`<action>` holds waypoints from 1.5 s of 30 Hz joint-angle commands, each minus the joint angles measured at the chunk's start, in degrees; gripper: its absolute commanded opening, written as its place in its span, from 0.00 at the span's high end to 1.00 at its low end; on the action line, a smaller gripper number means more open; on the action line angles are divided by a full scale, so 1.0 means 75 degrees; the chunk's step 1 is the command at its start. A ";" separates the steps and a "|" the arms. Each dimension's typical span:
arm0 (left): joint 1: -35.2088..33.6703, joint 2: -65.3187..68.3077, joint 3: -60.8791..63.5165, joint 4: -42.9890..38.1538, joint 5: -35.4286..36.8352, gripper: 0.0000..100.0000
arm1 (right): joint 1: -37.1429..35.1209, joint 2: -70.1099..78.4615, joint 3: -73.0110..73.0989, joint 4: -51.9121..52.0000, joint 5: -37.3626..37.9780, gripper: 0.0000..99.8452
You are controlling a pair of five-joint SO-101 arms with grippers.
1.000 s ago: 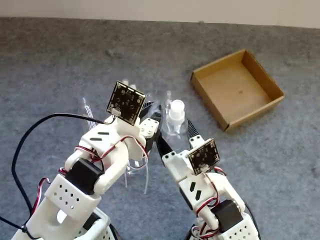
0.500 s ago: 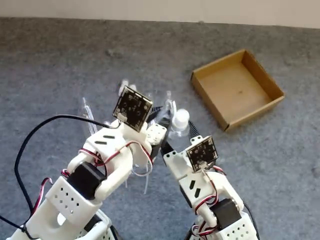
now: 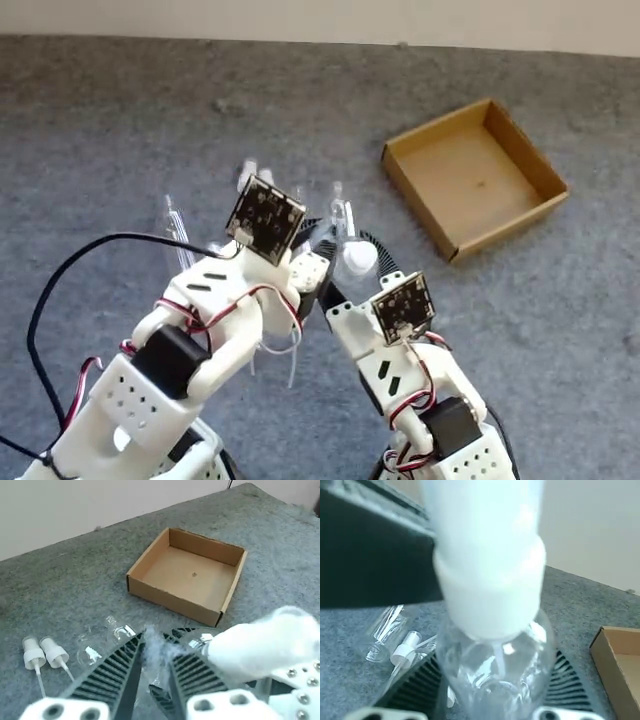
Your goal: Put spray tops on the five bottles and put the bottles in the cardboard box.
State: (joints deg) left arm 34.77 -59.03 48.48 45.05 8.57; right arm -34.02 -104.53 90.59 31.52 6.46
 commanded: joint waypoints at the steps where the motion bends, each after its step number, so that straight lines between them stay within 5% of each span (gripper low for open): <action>1: -0.0334 0.0029 -0.0568 0.0082 -0.0070 1.00 | 0.0029 -0.0088 0.0111 0.0018 0.0094 0.83; 7: -0.0651 0.0029 -0.0697 0.0094 -0.0070 1.00 | 0.0217 -0.0088 0.0264 0.0018 0.0070 0.83; 12: -0.1448 0.0029 -0.0651 0.0598 -0.0059 1.00 | 0.1260 -0.0088 0.0275 0.0018 0.0059 0.83; 22: -0.1553 0.0029 0.0018 0.1840 -0.0105 0.99 | 0.2889 0.0018 -0.0803 0.0018 0.0105 0.83; 35: -0.2139 0.0029 0.2608 -0.0621 -0.0082 0.99 | 0.3921 0.4108 -0.3874 -0.0123 0.0059 0.83; 45: -0.2139 0.0029 0.2901 -0.0903 -0.0094 0.99 | 0.4097 0.7402 -0.4741 -0.2702 0.0070 0.83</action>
State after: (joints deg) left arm 19.56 -58.59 70.46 39.69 8.13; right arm -5.01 -55.12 59.21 15.78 6.46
